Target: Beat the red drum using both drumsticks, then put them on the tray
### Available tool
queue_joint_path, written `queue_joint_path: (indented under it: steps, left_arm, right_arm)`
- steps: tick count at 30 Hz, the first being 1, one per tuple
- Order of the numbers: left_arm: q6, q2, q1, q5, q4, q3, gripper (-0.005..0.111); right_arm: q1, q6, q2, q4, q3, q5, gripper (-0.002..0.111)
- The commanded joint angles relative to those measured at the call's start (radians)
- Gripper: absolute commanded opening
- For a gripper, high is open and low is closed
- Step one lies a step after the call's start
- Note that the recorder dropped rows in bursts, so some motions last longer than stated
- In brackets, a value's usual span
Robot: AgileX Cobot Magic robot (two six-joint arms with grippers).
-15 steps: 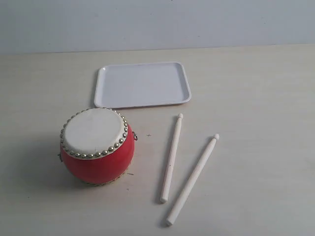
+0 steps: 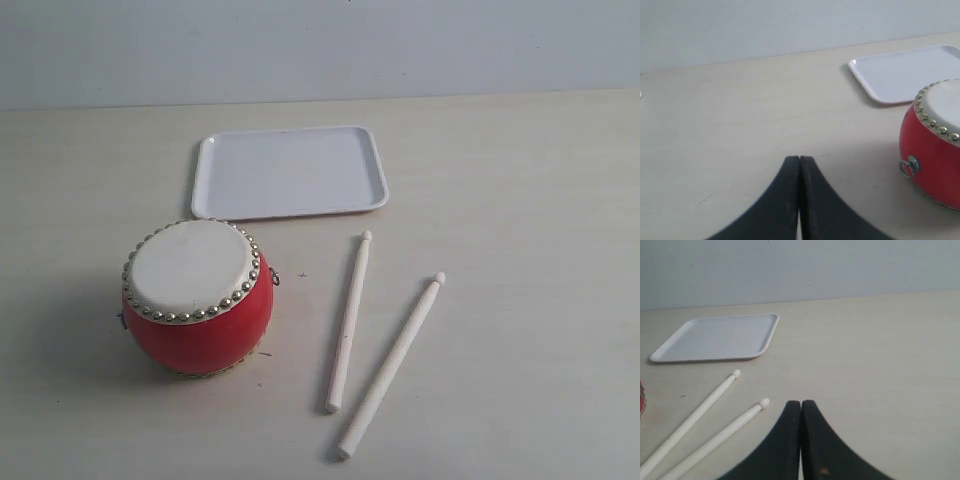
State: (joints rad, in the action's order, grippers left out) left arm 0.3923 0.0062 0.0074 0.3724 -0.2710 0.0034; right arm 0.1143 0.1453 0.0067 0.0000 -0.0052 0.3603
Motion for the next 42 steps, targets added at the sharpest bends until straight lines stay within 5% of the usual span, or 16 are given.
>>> queue_joint_path:
  steps: [1, 6, 15, 19, 23, 26, 36, 39, 42]
  left_arm:
    - [-0.002, -0.006, 0.004, -0.004, 0.003, -0.003, 0.0]
    - [-0.002, -0.006, 0.005, -0.107, -0.003, -0.003, 0.0]
    - [-0.026, -0.006, 0.005, -0.495, -0.297, -0.003, 0.0]
    - [-0.37, -0.006, 0.005, -0.62, -0.297, -0.012, 0.0]
    - [-0.654, -0.006, 0.005, -0.907, -0.291, -0.057, 0.0]
    - [-0.714, 0.033, 0.003, -0.904, -0.28, -0.153, 0.0]
    - [-1.072, 0.428, 0.003, -0.824, 0.741, -0.682, 0.0]
    - [-1.436, 0.587, 0.003, -0.71, 1.025, -0.822, 0.0]
    - [-2.007, 0.771, 0.003, -0.753, 1.577, -0.941, 0.0]
  right_arm:
    - [-0.005, -0.003, -0.007, 0.0, 0.005, -0.003, 0.0]
    - [-0.005, -0.005, -0.007, 0.0, 0.005, -0.003, 0.0]
    - [-0.005, -0.005, -0.007, 0.0, 0.005, -0.003, 0.0]
    - [-0.005, -0.005, -0.007, 0.0, 0.005, -0.003, 0.0]
    - [-0.005, -0.005, -0.007, 0.0, 0.005, -0.003, 0.0]
    - [-0.005, -0.005, -0.007, 0.0, 0.005, -0.003, 0.0]
    - [-0.005, -0.005, -0.007, 0.0, 0.005, -0.003, 0.0]
    - [-0.005, -0.005, -0.007, 0.0, 0.005, -0.003, 0.0]
    - [-0.005, -0.005, -0.007, 0.0, 0.005, -0.003, 0.0]
